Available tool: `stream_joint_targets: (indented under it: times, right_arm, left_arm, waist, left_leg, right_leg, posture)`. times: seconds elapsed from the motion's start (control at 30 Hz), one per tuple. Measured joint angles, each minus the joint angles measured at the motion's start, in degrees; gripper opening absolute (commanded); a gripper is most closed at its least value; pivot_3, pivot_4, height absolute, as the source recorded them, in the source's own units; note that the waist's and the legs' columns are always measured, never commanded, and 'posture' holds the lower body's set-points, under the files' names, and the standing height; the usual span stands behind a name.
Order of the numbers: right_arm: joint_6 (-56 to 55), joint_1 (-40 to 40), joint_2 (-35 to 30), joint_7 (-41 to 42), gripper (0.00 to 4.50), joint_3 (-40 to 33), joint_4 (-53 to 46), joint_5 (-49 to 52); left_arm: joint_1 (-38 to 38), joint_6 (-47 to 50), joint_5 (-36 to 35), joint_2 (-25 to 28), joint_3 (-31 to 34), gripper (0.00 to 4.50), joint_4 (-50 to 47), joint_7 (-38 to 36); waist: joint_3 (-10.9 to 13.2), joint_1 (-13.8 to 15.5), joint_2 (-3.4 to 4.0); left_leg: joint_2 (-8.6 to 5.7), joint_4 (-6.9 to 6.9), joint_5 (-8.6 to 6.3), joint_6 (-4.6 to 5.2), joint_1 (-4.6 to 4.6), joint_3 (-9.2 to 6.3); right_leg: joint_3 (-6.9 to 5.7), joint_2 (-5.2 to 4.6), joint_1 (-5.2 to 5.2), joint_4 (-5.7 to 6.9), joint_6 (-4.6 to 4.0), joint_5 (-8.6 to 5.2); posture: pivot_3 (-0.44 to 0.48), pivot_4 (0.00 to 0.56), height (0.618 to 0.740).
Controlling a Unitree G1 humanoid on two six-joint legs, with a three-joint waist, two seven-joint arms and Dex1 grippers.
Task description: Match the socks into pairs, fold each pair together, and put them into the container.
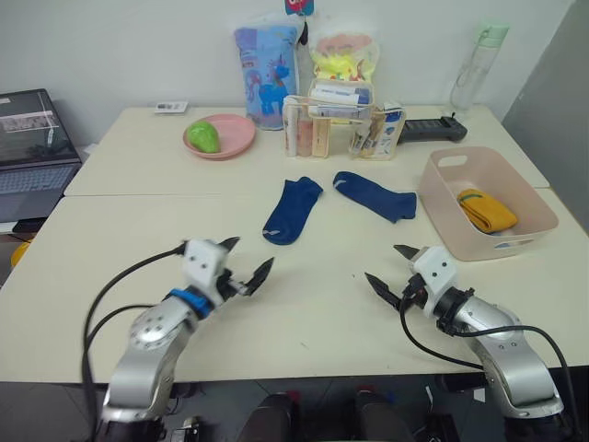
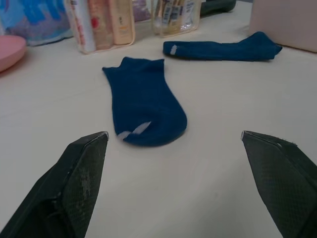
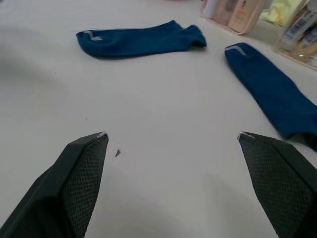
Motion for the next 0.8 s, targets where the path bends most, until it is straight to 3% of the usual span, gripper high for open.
stream_joint_targets:
  times: [0.13,0.3,0.43,0.8]
  right_arm:
    - [1.74,-3.57,-0.34,0.35,4.49,0.67,-0.39,0.88]
    - [2.59,-3.87,-0.28,-0.54,4.49,1.13,-0.42,0.74]
    - [3.05,-3.89,-0.27,-1.41,4.5,1.14,-0.5,0.76]
    - [3.96,-4.35,-0.16,-2.05,4.5,1.08,-0.57,0.88]
  left_arm:
    - [-9.68,-1.49,5.69,-3.18,-5.96,4.5,9.88,2.58]
    - [-15.84,-5.49,9.54,-5.14,-8.13,4.5,25.39,3.35]
    - [-18.08,-6.06,9.74,-5.18,-8.38,3.58,29.03,1.93]
    - [-17.97,-5.45,8.88,-6.21,-5.83,0.03,29.51,2.97]
  waist:
    - [-0.03,-0.05,-0.02]
    - [-0.02,-0.26,-0.04]
    - [-0.02,-0.23,-0.04]
    - [-0.03,-0.24,-0.04]
  left_leg:
    - [0.0,-0.03,0.0,-0.01,0.0,0.0]
    - [0.01,-0.03,0.01,-0.02,-0.05,0.0]
    - [0.0,0.0,0.01,-0.02,-0.05,-0.01]
    - [0.0,0.01,0.01,-0.02,-0.05,-0.01]
  right_leg:
    - [0.0,0.0,-0.01,-0.02,0.01,-0.01]
    - [0.01,0.01,-0.1,0.0,0.0,-0.01]
    - [0.01,0.0,-0.09,0.0,0.01,-0.01]
    - [0.01,0.0,-0.09,0.01,0.01,-0.01]
  posture:
    - [0.0,0.15,0.74]
    - [0.0,0.15,0.74]
    - [0.0,0.15,0.74]
    - [0.0,0.15,0.74]
